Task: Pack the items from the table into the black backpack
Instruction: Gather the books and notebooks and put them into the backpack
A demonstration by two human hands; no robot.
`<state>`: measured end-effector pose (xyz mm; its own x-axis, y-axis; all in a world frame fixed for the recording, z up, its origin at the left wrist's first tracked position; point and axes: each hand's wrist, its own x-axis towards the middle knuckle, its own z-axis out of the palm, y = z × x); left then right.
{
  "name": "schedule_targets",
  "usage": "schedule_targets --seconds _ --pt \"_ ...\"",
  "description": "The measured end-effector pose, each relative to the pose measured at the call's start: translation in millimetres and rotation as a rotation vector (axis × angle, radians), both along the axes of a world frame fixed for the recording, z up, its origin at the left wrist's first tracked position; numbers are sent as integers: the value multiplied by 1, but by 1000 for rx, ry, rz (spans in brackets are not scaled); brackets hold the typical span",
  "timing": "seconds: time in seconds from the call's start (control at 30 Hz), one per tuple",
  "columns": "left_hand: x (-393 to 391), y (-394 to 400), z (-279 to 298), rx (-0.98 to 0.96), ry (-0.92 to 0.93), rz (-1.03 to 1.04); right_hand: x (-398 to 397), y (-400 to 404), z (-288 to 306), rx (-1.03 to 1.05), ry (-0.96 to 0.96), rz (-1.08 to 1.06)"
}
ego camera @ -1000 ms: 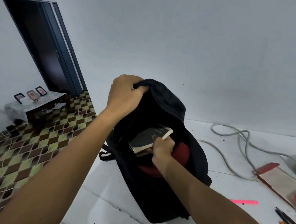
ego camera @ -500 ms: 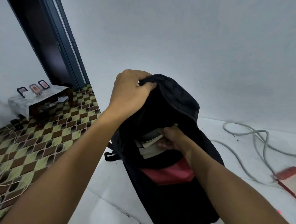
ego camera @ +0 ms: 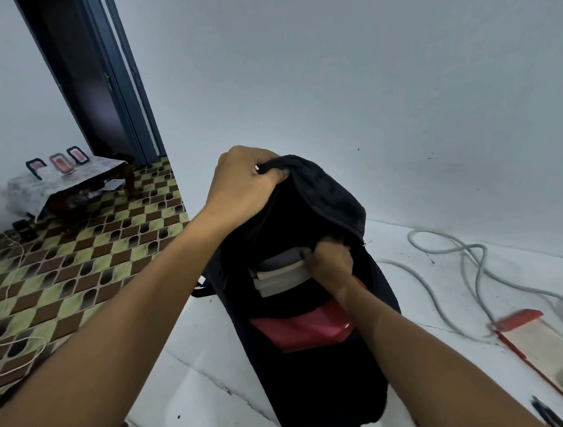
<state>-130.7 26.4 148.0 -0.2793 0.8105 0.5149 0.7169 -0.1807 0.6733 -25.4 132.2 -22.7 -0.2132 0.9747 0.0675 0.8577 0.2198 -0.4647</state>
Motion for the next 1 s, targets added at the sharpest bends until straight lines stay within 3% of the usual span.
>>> schedule_targets --seconds 0.13,0.23,0.5,0.6,0.7,0.8,1.0 --pt "3 -5 1 2 21 -9 3 15 2 -189 240 27" --pt "4 -5 -2 9 25 -13 0 17 2 -237 183 115" --pt "7 0 -8 22 -1 -24 1 15 -8 -124 260 135" --pt "6 2 -9 11 1 -28 5 12 -1 -230 272 204" --pt "2 1 -9 18 -7 -25 12 8 3 -325 49 364" --pt "2 -4 -12 9 -14 -26 14 3 -2 -98 -280 396" --pt "8 -9 -17 -6 -2 -44 22 -3 1 135 -464 373"
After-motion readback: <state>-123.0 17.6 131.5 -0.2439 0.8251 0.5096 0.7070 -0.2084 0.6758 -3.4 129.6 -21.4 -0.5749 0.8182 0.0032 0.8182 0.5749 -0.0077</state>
